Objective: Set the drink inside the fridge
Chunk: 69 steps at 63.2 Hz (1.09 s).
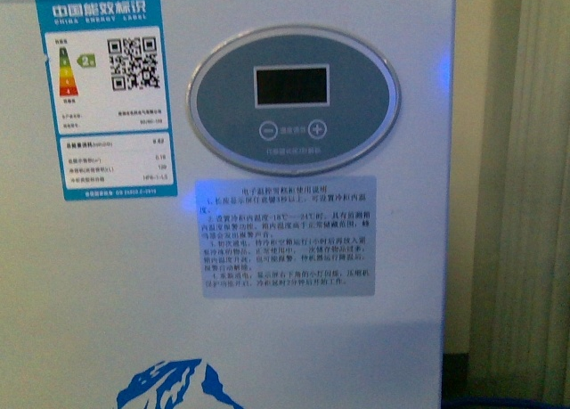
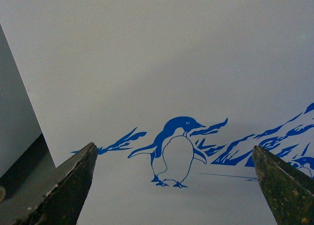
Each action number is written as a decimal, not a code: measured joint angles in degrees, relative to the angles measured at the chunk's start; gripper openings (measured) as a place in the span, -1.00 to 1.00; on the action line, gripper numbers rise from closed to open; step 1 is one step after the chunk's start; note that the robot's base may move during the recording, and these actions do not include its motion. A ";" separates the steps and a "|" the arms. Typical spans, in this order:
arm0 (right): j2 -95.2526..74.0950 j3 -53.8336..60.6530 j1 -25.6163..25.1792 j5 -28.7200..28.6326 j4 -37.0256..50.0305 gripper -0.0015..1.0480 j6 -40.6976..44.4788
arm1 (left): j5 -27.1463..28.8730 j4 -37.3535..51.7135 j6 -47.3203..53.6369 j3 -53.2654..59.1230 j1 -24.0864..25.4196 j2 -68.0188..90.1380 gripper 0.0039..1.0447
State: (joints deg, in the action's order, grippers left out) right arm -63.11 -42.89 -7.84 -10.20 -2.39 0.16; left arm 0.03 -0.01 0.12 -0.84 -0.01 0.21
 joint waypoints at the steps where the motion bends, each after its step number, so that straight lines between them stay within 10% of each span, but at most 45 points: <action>1: 1.07 0.13 0.15 -0.02 -0.39 -0.24 -0.35 | 0.00 0.00 0.00 0.00 0.00 0.00 0.85; 28: 36.59 6.88 7.08 7.21 -15.93 -0.24 -5.29 | -0.02 0.00 0.00 0.00 0.00 0.00 0.85; 69: 47.17 23.26 13.64 22.29 -6.19 -0.24 -6.99 | -0.02 0.00 0.00 0.00 0.00 0.00 0.85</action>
State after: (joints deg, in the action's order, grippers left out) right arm -15.94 -19.64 5.80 12.10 -8.58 -6.83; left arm 0.01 -0.01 0.12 -0.84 -0.01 0.21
